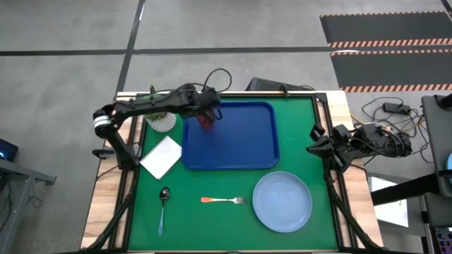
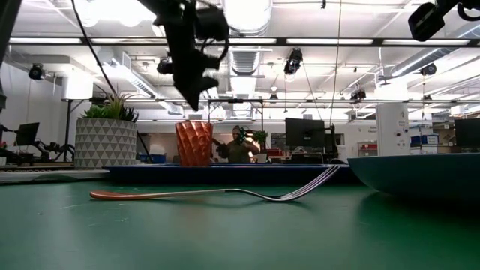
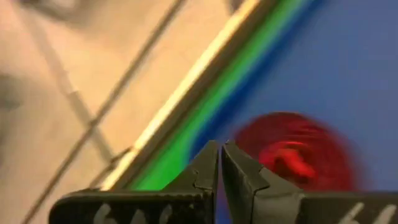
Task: Pick and place plate/cup/fork/spoon on tray
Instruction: Put the red cup on the top left of the blue tray
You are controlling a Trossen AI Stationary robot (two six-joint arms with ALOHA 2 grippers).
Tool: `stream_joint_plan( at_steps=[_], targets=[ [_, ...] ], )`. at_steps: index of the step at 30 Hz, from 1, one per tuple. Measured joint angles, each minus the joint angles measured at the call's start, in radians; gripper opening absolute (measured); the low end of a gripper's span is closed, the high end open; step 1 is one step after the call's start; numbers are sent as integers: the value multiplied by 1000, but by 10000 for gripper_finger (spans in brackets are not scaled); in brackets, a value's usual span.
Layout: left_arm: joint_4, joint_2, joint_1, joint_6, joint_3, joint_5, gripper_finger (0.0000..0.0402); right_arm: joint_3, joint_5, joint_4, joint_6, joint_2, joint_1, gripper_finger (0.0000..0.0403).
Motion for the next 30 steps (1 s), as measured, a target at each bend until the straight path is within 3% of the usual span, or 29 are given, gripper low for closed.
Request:
stream_joint_plan(
  at_steps=[6, 9, 14, 21, 30],
  targets=[
    [20, -49, -89, 9, -29, 307, 3, 0, 0, -2, -7, 0, 0, 9],
    [39, -43, -125, -1, -61, 324, 3, 0, 0, -17, -7, 0, 0, 9],
    [146, -11, -135, -40, -144, 234, 3, 0, 2, -33, -7, 0, 0, 9],
    [172, -2, -111, -145, -203, -71, 3, 0, 7, -41, -7, 0, 0, 9],
    [133, -8, -76, -158, -215, -89, 3, 0, 8, -41, -7, 0, 0, 9]
  ],
)
